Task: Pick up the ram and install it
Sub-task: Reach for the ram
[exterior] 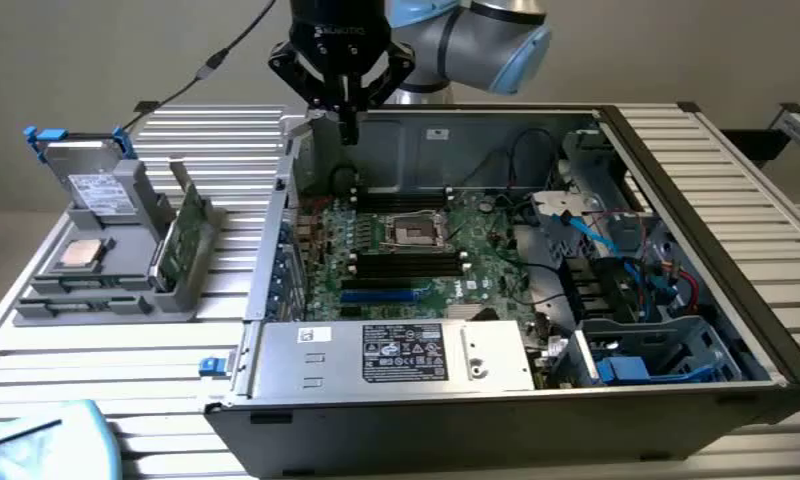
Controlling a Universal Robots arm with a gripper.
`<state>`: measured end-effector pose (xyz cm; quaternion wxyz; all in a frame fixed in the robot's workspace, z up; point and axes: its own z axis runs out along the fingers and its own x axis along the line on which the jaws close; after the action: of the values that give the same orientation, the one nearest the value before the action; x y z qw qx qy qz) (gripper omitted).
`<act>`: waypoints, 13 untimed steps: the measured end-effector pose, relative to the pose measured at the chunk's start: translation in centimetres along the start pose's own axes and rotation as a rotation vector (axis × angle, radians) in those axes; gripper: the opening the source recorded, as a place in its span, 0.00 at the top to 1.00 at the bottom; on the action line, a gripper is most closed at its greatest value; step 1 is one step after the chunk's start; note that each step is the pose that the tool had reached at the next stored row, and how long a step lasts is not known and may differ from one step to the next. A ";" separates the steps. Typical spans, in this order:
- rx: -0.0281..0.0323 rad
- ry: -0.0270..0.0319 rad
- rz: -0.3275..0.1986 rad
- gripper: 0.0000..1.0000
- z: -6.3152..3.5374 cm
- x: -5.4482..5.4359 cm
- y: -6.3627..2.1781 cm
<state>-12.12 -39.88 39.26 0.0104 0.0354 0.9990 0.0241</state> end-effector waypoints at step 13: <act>0.0000 0.0000 0.000 0.89 0.00 0.0 0.00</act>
<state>-12.12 -39.88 39.26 0.0104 0.0354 0.9990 0.0240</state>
